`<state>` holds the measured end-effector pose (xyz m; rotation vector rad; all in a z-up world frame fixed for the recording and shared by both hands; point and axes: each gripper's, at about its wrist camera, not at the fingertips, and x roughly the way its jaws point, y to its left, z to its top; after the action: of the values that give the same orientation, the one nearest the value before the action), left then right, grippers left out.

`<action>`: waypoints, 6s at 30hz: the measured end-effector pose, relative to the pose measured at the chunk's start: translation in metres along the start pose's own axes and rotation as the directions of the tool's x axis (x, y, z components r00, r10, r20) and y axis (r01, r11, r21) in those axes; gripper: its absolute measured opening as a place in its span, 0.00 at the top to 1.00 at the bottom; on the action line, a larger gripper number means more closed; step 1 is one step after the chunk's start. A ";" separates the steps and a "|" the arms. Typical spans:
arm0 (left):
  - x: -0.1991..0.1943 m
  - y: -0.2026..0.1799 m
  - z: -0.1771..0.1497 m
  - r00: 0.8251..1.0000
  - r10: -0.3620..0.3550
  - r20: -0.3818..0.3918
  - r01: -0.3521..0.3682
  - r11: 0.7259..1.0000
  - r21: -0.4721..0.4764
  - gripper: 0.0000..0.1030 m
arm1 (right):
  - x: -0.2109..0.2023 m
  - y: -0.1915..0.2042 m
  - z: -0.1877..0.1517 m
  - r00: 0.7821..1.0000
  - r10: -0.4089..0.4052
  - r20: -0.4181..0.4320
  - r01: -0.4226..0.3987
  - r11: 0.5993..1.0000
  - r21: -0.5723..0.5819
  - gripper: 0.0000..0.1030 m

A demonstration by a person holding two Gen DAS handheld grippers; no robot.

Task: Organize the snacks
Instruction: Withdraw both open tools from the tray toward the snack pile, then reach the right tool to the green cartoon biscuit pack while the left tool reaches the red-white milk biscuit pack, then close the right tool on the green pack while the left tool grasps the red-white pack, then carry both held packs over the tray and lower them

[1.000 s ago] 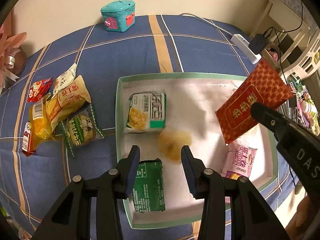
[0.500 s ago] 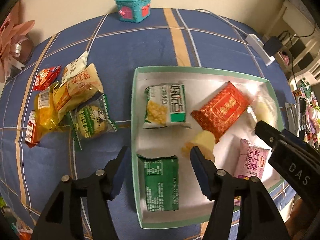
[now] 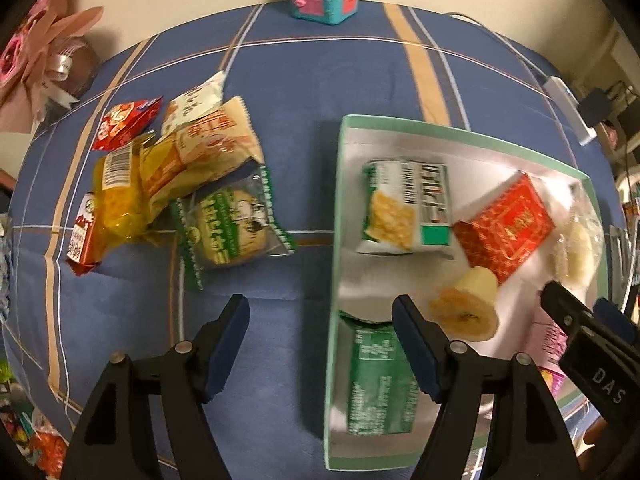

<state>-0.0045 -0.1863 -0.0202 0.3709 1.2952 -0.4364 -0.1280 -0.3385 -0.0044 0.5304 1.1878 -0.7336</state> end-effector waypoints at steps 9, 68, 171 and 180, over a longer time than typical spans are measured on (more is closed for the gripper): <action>0.001 0.022 0.001 0.999 0.035 0.017 -0.034 0.999 -0.040 0.13 | 0.002 0.005 -0.002 1.000 -0.018 -0.001 0.018 1.000 -0.016 0.00; 0.009 0.267 0.021 0.996 0.064 0.061 -0.037 0.928 -0.371 0.05 | -0.010 0.250 -0.049 0.979 0.201 0.033 -0.177 0.922 -0.345 0.00; -0.020 0.181 0.015 0.990 -0.041 0.137 0.073 0.968 -0.238 0.60 | -0.031 0.196 -0.041 0.954 0.270 0.131 -0.220 0.926 -0.306 0.44; -0.026 0.141 0.013 0.988 -0.069 0.138 0.094 0.978 -0.185 0.60 | -0.039 0.161 -0.032 0.955 0.250 0.160 -0.203 0.944 -0.259 0.44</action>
<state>0.0726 -0.0691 0.0114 0.1254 1.2150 -0.3952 -0.0352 -0.2002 0.0222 0.3775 0.9991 -0.4239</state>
